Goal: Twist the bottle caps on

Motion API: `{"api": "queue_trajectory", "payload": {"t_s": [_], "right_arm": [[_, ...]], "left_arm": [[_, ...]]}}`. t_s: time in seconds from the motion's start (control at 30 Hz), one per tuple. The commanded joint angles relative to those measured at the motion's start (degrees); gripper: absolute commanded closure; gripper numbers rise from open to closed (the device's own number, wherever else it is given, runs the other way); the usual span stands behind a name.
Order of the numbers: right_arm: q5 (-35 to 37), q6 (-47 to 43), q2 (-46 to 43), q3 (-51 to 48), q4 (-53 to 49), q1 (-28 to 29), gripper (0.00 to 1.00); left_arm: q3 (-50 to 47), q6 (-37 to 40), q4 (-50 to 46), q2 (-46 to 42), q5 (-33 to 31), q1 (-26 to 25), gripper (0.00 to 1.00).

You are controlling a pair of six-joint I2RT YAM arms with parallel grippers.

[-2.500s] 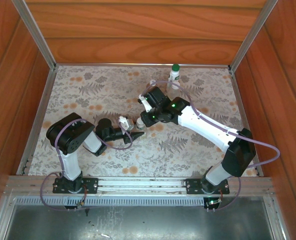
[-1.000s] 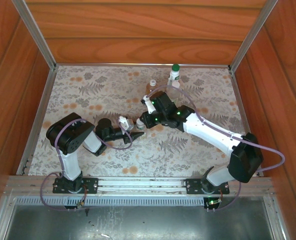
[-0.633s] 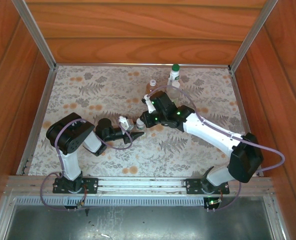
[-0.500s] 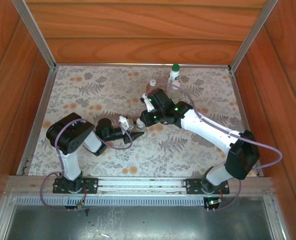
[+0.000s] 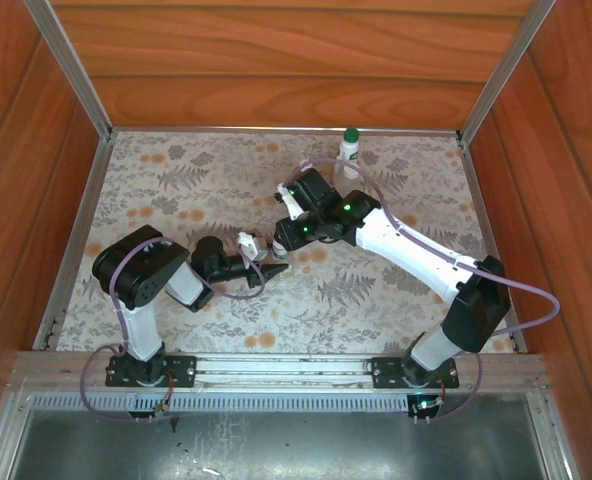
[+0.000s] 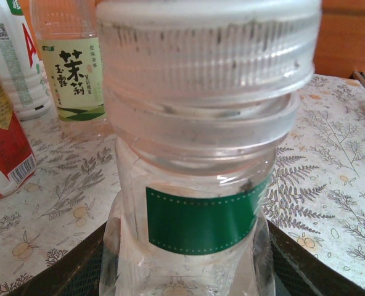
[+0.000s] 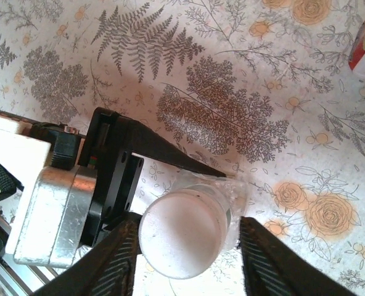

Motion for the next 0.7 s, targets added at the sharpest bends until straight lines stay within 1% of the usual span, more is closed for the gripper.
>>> {"api": "queue_trajectory", "payload": {"t_s": [0.0,0.07,0.23,0.33,0.43,0.57,0.67], "right_arm": [[1.0,-2.4,2.0,2.3,-3.2,0.9,0.45],[2.3,-3.0,3.2,3.2,-4.8,1.2,0.42],[2.5,-3.8,5.7,4.6,-6.5,1.7,0.41],[2.5,-4.3,6.7,5.2,-6.8,2.0,0.46],[2.8,-4.6,6.7,5.2,-6.9,2.2,0.55],[2.2,-5.5,6.3,5.0,-6.6,2.2,0.60],[0.3,-7.6,5.5,3.7,-5.3,2.2,0.60]], "left_arm": [[0.2,0.8,-3.0,0.6,0.7,0.3,0.47],[0.2,0.8,-3.0,0.5,0.6,0.2,0.47],[0.1,0.8,-3.1,0.4,0.6,0.2,0.47],[0.2,0.7,-3.0,0.5,0.7,0.2,0.47],[0.1,0.8,-3.0,0.5,0.6,0.3,0.47],[0.0,0.8,-3.2,0.5,0.5,0.2,0.47],[0.0,0.6,-3.1,0.4,0.6,0.3,0.47]]}}
